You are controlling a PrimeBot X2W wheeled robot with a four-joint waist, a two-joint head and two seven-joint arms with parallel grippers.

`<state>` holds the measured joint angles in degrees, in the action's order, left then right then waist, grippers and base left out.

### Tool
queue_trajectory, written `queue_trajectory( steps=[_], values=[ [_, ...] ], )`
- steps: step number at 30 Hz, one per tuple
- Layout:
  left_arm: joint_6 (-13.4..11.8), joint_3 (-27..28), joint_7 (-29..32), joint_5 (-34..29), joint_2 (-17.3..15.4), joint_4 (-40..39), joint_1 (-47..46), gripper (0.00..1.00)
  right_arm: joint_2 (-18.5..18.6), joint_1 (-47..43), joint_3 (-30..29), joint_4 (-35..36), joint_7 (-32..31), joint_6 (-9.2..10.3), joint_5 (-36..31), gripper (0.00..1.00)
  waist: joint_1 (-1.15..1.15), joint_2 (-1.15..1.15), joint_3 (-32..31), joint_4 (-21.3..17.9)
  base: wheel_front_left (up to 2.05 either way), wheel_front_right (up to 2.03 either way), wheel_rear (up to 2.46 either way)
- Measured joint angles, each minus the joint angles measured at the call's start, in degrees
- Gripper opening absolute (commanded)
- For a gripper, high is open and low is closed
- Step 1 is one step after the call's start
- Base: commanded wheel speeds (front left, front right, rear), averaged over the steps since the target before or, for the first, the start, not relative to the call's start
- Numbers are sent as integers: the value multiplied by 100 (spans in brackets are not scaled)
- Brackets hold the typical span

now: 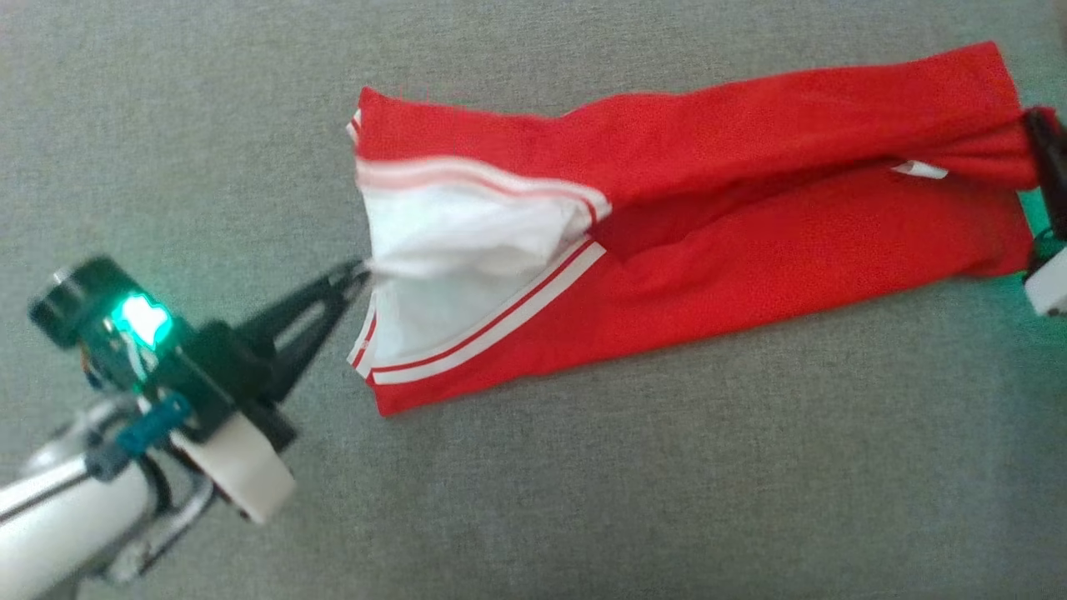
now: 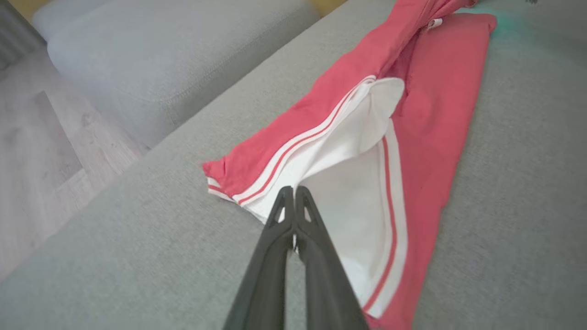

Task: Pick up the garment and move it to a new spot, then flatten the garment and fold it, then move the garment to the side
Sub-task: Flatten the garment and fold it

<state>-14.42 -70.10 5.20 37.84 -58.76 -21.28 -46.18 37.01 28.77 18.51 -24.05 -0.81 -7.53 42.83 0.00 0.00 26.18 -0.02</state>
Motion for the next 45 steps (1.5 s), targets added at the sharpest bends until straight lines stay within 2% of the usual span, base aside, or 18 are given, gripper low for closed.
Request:
queue_trajectory(
  steps=[1,2,3,4,5,9,11,14,18,22,26,29,37,45],
  values=[
    [-58,-25,-34,51,25,-12,99,0,-14,-37,-1,-5,25,0,-48,39,0,0,-4,-6,0,0,0],
    [-123,-41,-77,71,58,-14,185,0,-33,-53,-8,-18,33,0,-86,75,0,0,-7,-14,0,0,0],
    [-191,-48,-125,100,107,-11,255,0,-52,-60,-20,-34,34,0,-127,100,0,0,-12,-20,0,0,0],
    [-266,-49,-189,111,172,3,320,43,-89,-65,-64,-44,45,0,-157,100,0,0,-17,-24,0,0,0],
    [-348,-49,-280,108,249,35,369,100,-141,-75,-138,-59,89,0,-156,100,0,0,-24,-25,0,0,0],
    [-905,8,-806,-5,649,363,539,100,-328,-302,-506,-69,357,0,-227,100,0,0,-81,-10,0,0,0],
    [-1306,210,-1285,-2,965,569,745,100,-457,-539,-742,-43,521,0,-258,100,0,0,-130,3,0,0,0],
    [-1759,453,-1818,48,1463,883,1110,100,-727,-953,-1028,104,702,0,-279,100,0,0,-233,11,0,0,0],
    [-2175,1004,-1961,-44,2093,1140,1681,100,-1080,-1384,-1292,390,840,0,-431,100,0,0,-380,5,0,0,0],
    [-2447,1828,-1992,-776,2753,1078,2195,100,-1303,-1567,-1473,589,838,0,-578,100,0,0,-499,17,0,0,0],
    [-2408,2226,-1992,-1216,3162,1022,2617,100,-1403,-1624,-1644,600,794,0,-673,100,0,0,-557,96,0,0,0],
    [-2214,2537,-1992,-1544,3475,1024,3003,100,-1505,-1646,-1858,575,703,0,-787,100,0,0,-591,217,0,0,0],
    [-1484,3122,-1992,-2136,4147,1106,3309,100,-1713,-1082,-2326,140,286,0,-1159,100,0,0,-530,552,0,0,0],
    [-878,3548,-1992,-2543,4560,1268,3439,100,-1778,-485,-2802,-680,-252,0,-1707,100,1,0,-357,747,0,0,0]
  ],
)
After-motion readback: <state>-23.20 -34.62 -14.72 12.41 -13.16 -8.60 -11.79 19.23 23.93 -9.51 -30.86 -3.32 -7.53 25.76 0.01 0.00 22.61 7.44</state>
